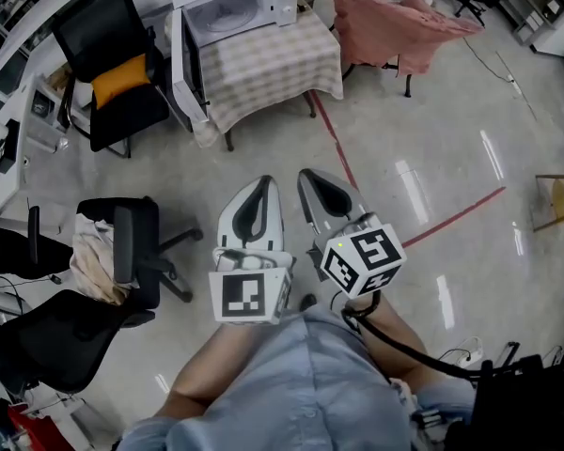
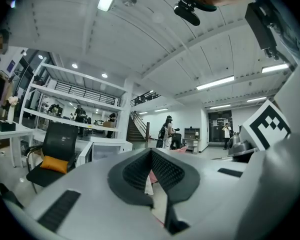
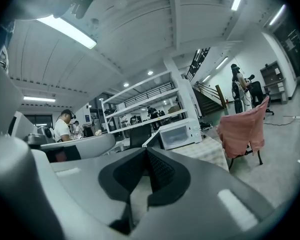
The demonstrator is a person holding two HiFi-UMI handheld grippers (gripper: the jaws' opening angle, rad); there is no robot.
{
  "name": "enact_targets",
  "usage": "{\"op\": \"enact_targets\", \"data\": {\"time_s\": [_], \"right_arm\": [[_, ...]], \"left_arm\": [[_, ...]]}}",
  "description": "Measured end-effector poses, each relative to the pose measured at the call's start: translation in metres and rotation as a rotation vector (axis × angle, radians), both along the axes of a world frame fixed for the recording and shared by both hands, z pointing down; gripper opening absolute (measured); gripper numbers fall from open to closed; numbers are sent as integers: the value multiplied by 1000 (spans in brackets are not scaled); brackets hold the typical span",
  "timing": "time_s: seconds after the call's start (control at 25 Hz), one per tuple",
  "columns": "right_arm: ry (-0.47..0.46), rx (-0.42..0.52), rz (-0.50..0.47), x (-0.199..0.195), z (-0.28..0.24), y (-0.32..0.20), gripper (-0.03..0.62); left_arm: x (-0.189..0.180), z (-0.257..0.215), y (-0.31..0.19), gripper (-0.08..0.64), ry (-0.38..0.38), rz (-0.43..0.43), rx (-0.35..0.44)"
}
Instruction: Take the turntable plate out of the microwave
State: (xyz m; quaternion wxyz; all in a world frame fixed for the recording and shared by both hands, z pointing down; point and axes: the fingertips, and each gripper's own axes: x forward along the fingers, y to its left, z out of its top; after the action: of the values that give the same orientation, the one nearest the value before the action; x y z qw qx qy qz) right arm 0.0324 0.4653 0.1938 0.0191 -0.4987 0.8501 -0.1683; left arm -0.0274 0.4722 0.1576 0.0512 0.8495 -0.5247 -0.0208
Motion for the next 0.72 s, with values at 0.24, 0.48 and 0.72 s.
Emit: {"op": "enact_targets", "data": {"time_s": [0.24,0.48,0.72], "right_arm": [[16,10,2,-22,-10,-56,2],[37,35,-7,-43,-25,-96,2],[53,50,6,-45,-31,-122,2]], "left_arm": [[-18,-8,-52,6,10,26,9],[-37,-19,-94,6,34,26,29],[-42,-20,-121,6,40,19,30]]}}
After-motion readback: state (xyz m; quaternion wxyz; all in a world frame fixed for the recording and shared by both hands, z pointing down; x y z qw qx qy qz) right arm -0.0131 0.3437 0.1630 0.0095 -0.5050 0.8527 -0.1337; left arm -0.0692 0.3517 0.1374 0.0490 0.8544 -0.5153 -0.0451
